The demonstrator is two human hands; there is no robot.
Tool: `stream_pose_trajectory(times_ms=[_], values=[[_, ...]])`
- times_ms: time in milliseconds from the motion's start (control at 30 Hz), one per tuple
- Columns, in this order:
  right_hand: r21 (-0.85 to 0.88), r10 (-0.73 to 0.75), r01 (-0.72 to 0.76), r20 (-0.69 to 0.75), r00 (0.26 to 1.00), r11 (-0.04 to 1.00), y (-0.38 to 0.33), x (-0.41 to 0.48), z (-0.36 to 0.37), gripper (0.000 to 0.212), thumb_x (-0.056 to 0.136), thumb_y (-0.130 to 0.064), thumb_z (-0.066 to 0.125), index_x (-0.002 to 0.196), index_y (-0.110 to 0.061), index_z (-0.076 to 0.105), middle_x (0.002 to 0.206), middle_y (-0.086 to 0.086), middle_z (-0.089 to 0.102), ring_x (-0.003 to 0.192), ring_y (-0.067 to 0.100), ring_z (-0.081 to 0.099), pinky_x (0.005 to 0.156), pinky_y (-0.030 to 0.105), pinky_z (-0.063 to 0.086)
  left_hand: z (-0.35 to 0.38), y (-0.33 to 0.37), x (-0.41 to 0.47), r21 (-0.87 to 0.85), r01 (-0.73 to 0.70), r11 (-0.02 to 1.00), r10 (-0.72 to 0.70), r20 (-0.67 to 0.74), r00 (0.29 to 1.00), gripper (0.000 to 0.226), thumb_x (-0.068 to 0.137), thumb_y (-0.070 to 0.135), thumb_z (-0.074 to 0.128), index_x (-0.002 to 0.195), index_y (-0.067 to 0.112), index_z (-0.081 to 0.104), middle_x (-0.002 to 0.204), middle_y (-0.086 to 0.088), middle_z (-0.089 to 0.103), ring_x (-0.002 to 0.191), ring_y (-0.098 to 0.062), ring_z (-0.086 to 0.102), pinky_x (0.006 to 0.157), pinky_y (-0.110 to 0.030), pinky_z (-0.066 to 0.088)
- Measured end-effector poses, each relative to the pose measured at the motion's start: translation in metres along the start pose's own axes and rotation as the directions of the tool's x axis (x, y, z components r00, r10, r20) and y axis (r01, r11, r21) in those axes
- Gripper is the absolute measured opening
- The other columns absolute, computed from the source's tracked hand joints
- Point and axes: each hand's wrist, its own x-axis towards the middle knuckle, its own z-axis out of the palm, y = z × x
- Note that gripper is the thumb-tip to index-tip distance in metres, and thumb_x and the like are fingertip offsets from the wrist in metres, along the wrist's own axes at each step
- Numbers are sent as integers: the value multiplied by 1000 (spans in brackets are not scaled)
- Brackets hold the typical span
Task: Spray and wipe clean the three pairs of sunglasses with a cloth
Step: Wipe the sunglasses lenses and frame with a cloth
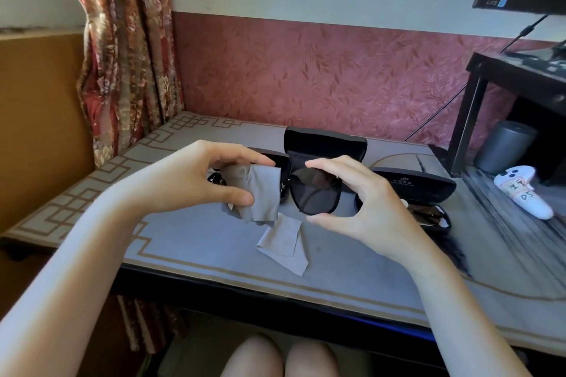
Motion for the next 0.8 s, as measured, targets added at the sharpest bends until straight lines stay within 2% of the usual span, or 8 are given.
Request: stream_pose_trajectory(times_ms=[100, 200, 367, 467, 600, 667, 733, 800], values=[[24, -8, 8, -6, 1000, 1000, 0, 1, 1, 59, 75, -14, 82, 127, -28, 58, 112, -14, 57, 112, 9, 54, 98, 18, 39, 0, 6, 6, -12, 7, 1000, -7, -10, 1000, 43, 69, 23, 83, 106, 36, 68, 92, 25, 70, 90, 7, 64, 81, -6, 46], [47, -16, 17, -21, 1000, 999, -2, 2, 0, 59, 75, -14, 83, 126, -28, 58, 113, -13, 57, 114, 13, 55, 100, 24, 42, 4, 11, 10, -15, 27, 1000, -27, 5, 1000, 39, 60, 28, 89, 93, 30, 67, 81, 11, 73, 68, -4, 67, 63, -19, 52], [6, -30, 30, -10, 999, 1000, -3, 1, 0, 58, 74, -13, 83, 126, -27, 58, 111, -17, 56, 110, 3, 53, 94, 9, 35, 14, 11, 14, 22, 26, 999, -25, -39, 999, 33, 57, 47, 81, 76, 23, 69, 58, 1, 63, 47, -6, 49, 48, -14, 35], [-2, -21, 21, -6, 1000, 1000, -2, 0, -1, 59, 74, -13, 83, 126, -28, 58, 111, -17, 56, 110, 2, 53, 94, 7, 34, 15, 8, 13, -11, -4, 1000, 3, -72, 997, 42, 68, 54, 63, 82, 15, 71, 61, -1, 50, 52, -4, 36, 50, -17, 26], [58, 0, 1, -8, 1000, 998, -1, 0, 0, 59, 74, -16, 83, 125, -30, 58, 112, -17, 57, 115, 10, 54, 101, 20, 39, 15, 8, 13, -93, -11, 996, 1, -103, 995, 36, 87, 39, 56, 92, 6, 69, 72, 2, 61, 62, -2, 48, 58, -15, 35], [74, -2, 4, -23, 1000, 997, 0, 0, 0, 58, 74, -17, 84, 125, -29, 59, 112, -14, 58, 116, 14, 55, 103, 28, 41, 15, 4, 14, -122, -13, 992, -2, -118, 993, 28, 95, 36, 56, 95, 10, 68, 82, -2, 69, 73, -11, 60, 71, -26, 46], [77, 0, 3, -37, 999, 997, 1, 0, 0, 59, 74, -17, 84, 125, -29, 59, 112, -14, 58, 116, 14, 55, 104, 28, 41, 14, 2, 14, -130, -14, 991, -4, -138, 990, 24, 93, 34, 53, 101, 18, 68, 95, -8, 71, 91, -25, 64, 85, -39, 49], [79, 8, -5, -40, 999, 997, 3, -1, -2, 59, 73, -16, 84, 125, -29, 59, 113, -14, 58, 117, 13, 54, 104, 25, 40, 13, 2, 11, -133, -37, 990, 16, -152, 988, 15, 96, 25, 56, 104, 27, 69, 99, -2, 71, 99, -23, 64, 89, -33, 48]])
